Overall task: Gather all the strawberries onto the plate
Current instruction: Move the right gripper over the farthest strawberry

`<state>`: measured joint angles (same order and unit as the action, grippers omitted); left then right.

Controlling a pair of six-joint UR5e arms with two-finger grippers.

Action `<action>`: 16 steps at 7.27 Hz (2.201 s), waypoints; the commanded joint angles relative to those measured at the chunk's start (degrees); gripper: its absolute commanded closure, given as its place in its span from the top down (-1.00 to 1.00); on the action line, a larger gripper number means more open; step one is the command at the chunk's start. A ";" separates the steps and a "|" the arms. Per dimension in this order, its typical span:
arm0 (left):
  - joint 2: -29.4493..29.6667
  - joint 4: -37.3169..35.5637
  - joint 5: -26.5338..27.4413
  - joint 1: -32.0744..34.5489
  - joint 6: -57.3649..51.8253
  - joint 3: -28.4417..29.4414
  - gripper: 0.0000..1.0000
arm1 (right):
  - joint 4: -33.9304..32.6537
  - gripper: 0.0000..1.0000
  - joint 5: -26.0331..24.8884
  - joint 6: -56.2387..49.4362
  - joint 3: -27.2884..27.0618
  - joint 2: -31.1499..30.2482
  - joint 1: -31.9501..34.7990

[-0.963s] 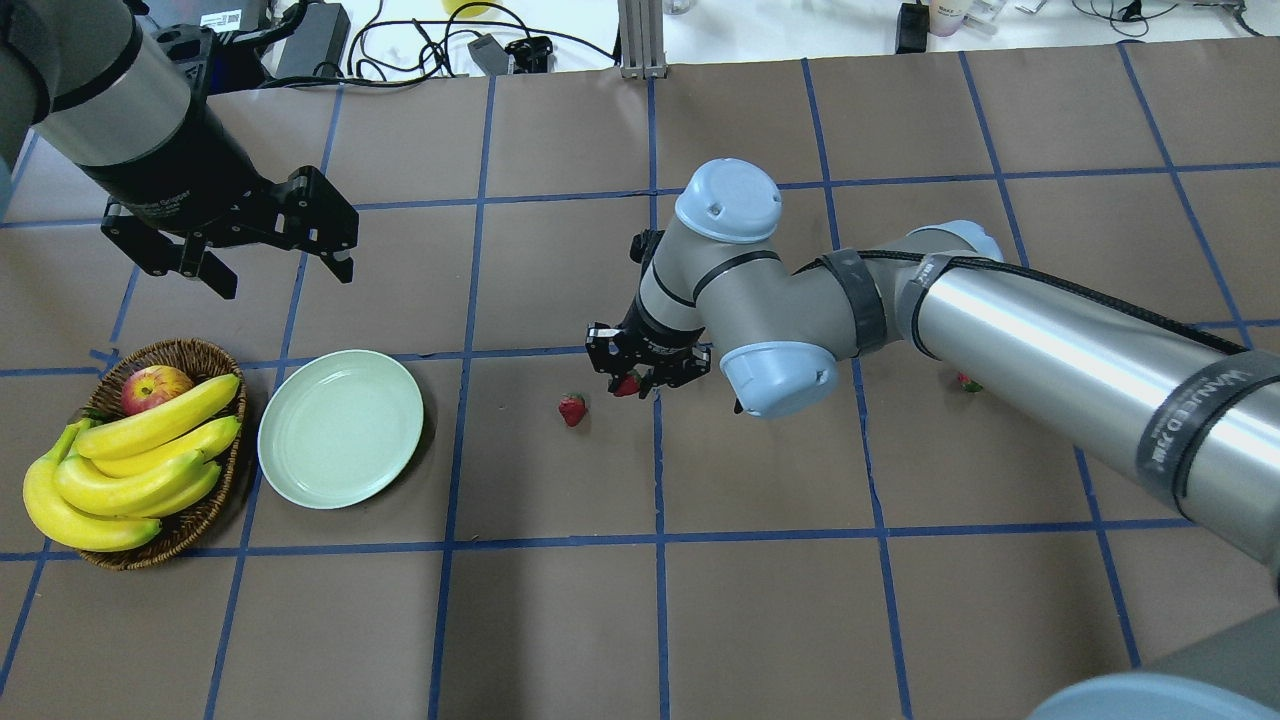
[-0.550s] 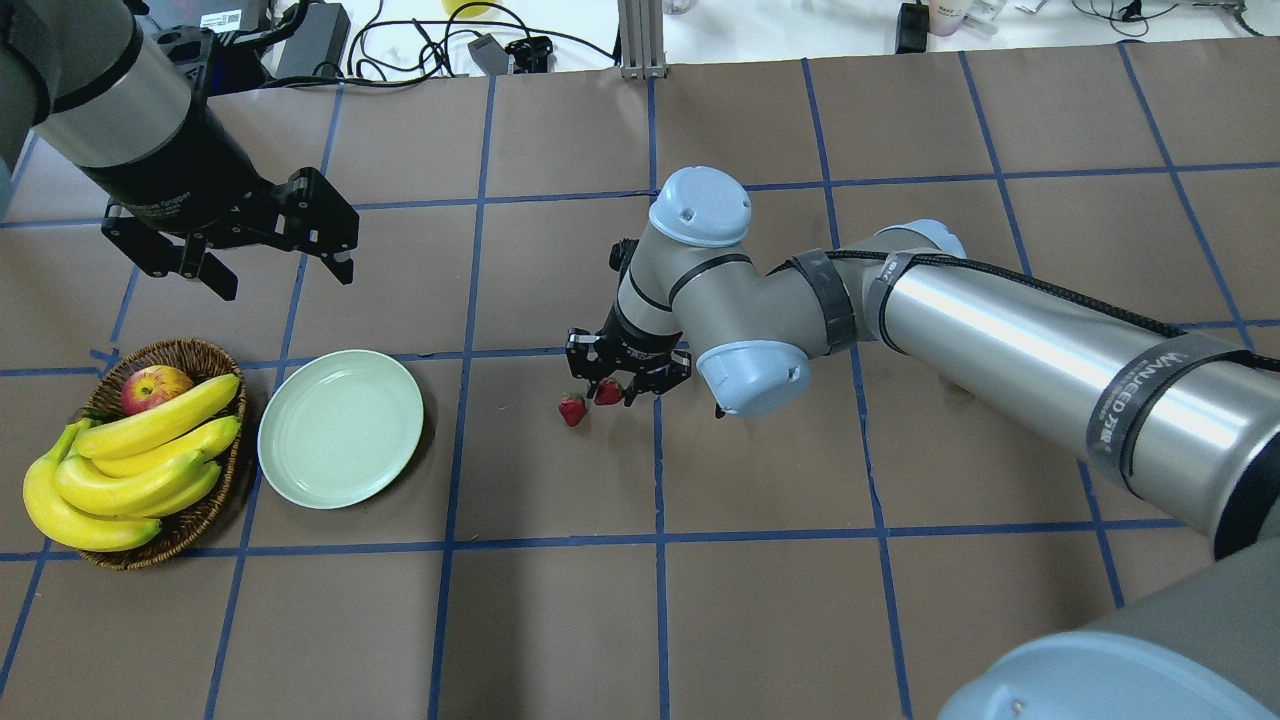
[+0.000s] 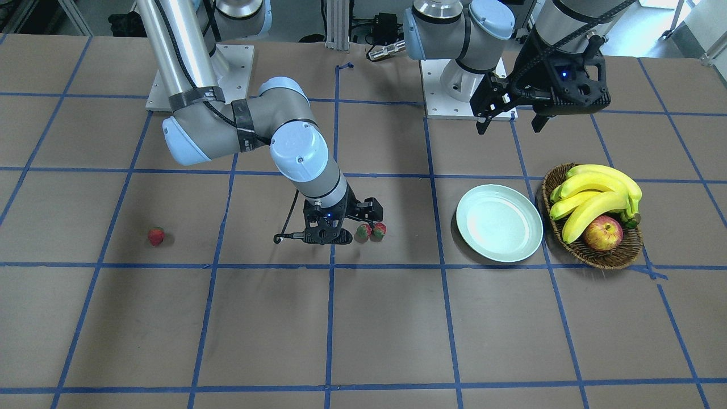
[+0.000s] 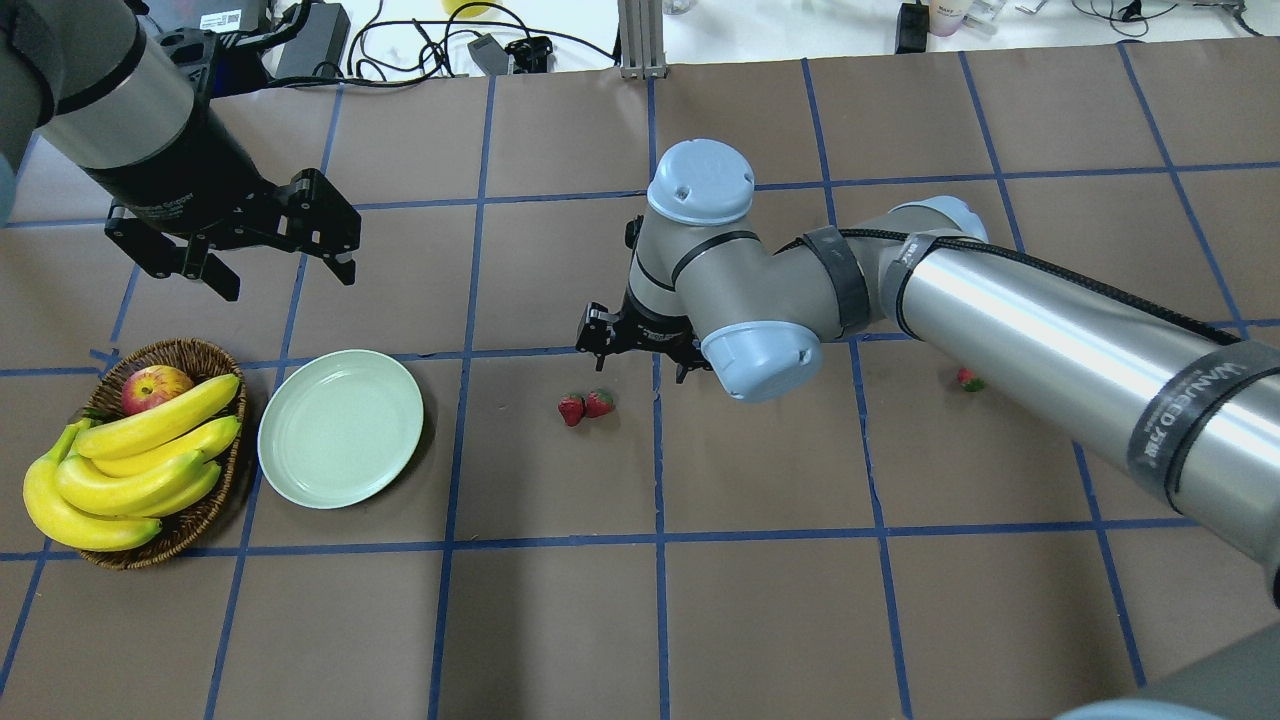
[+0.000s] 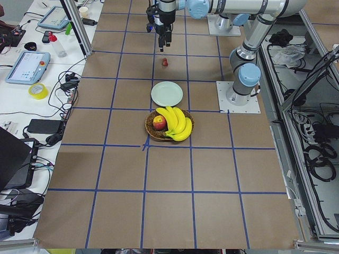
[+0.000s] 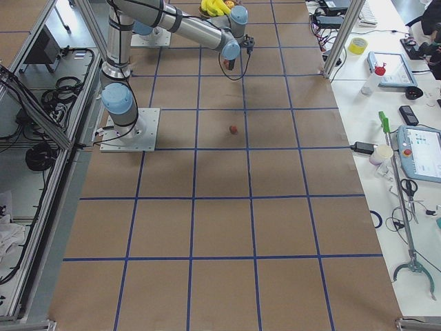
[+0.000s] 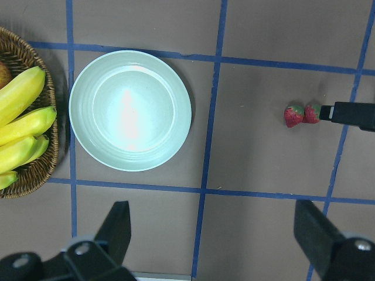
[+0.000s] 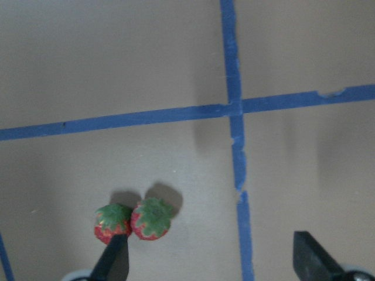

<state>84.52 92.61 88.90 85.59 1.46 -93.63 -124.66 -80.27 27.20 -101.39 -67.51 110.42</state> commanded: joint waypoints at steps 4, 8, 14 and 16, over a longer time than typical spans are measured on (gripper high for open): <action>-0.14 0.02 -0.04 0.02 0.03 0.03 1.00 | 11.11 1.00 -9.12 -5.85 3.57 -2.54 -4.60; -0.14 -0.06 -0.04 -0.07 0.03 0.29 1.00 | 11.98 1.00 -10.07 -6.37 4.45 -2.80 -7.22; 0.21 -0.50 -0.13 -0.16 -0.06 0.03 1.00 | 6.46 0.91 -9.90 -26.29 -4.66 -4.47 -28.74; -0.05 -0.50 0.04 -0.07 0.03 0.12 1.00 | -3.26 0.82 -11.58 -30.27 -14.74 -5.26 -29.82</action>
<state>84.64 92.11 88.82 85.43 1.42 -93.56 -122.54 -91.24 -0.93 -110.00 -72.28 81.68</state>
